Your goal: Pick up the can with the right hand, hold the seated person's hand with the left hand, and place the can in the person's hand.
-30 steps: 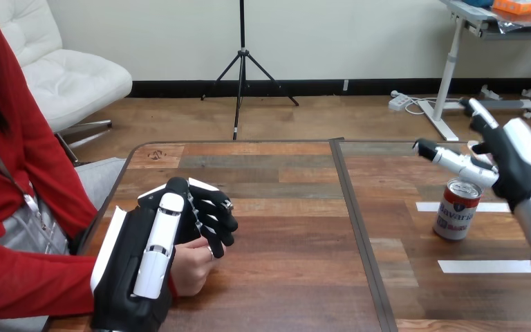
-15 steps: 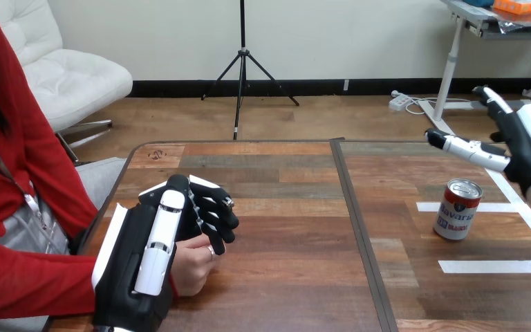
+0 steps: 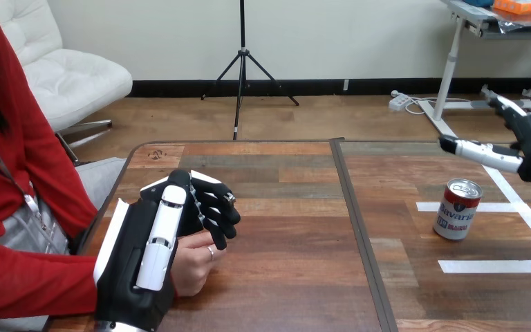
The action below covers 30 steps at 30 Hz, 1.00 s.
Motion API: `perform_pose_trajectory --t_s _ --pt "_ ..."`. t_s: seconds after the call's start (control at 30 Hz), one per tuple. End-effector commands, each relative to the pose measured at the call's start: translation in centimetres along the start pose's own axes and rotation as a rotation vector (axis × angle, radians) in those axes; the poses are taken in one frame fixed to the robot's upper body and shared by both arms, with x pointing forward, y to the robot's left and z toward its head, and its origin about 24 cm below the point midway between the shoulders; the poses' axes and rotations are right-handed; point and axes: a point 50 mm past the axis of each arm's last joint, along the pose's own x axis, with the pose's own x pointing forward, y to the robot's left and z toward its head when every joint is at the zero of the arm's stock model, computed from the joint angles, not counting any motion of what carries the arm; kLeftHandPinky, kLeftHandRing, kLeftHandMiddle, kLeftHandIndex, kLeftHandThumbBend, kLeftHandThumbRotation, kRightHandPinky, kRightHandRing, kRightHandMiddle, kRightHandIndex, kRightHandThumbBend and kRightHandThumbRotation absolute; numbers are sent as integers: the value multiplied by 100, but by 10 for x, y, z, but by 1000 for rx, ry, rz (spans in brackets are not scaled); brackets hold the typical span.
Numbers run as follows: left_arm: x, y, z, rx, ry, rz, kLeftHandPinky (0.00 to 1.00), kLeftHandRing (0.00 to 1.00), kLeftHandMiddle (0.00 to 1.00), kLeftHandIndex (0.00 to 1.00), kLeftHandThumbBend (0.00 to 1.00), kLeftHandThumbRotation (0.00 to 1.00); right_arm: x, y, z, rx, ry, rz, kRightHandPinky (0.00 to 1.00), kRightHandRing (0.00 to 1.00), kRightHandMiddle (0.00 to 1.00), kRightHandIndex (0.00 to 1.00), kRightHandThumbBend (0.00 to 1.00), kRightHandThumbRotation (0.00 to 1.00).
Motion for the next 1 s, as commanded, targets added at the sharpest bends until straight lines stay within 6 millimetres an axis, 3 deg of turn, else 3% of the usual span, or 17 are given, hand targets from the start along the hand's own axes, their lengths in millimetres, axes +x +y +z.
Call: perform_pose_trajectory --t_s 0.0,0.97 --pt "12 -1 5 -20 -63 3 25 35 41 42 18 100 9 -14 18 -15 -34 -36 78 91 91 91 100 66" --pt "11 0 6 -10 -63 4 25 35 41 42 18 100 10 1 15 -101 26 68 71 87 88 86 100 57"
